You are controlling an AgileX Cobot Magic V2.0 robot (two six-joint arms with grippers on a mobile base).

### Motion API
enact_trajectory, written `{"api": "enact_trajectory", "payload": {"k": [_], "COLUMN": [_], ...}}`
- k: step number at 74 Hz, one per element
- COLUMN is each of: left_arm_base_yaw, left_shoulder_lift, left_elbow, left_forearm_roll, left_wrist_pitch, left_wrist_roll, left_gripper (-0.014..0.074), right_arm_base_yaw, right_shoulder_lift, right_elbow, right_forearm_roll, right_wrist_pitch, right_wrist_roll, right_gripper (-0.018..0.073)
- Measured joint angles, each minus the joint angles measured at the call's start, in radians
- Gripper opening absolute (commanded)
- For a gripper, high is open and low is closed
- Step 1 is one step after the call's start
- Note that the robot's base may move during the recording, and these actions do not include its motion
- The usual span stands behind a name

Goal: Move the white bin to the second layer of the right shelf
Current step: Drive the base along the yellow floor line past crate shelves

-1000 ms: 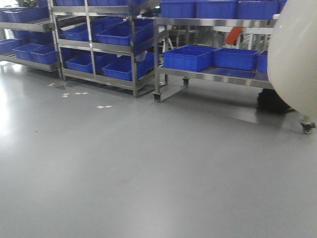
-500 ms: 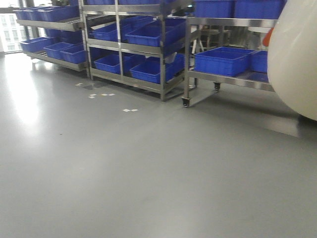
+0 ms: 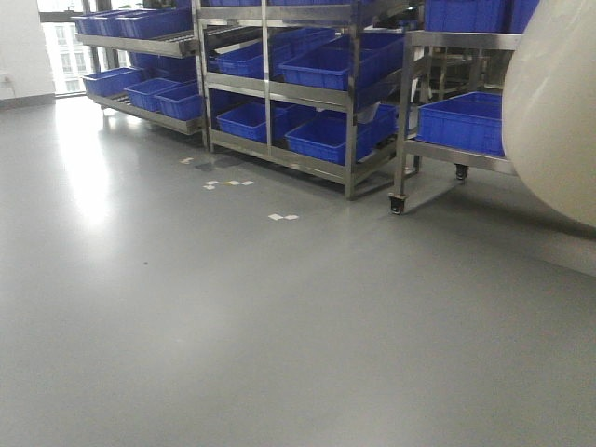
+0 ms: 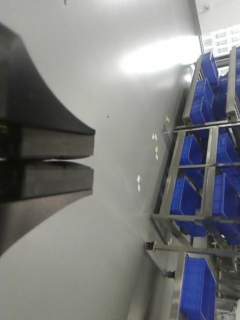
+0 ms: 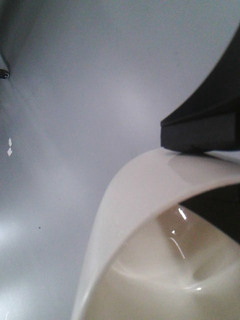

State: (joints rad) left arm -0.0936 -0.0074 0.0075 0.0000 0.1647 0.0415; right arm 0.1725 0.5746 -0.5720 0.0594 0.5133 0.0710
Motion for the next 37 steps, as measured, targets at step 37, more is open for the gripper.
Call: {"api": "enact_trajectory", "payload": {"k": [37], "left_arm_base_yaw": [0.0], "left_shoulder_lift": [0.0], "left_elbow": [0.0], "left_forearm_roll": [0.0], "left_wrist_pitch": [0.0], "left_wrist_roll": [0.0], "left_gripper": [0.0085], "right_arm_base_yaw": [0.0], "right_shoulder_lift": [0.0], "right_elbow": [0.0], "right_forearm_roll": [0.0], "right_wrist_pitch": [0.0], "right_wrist_roll": [0.0], "right_gripper": [0.0056]}}
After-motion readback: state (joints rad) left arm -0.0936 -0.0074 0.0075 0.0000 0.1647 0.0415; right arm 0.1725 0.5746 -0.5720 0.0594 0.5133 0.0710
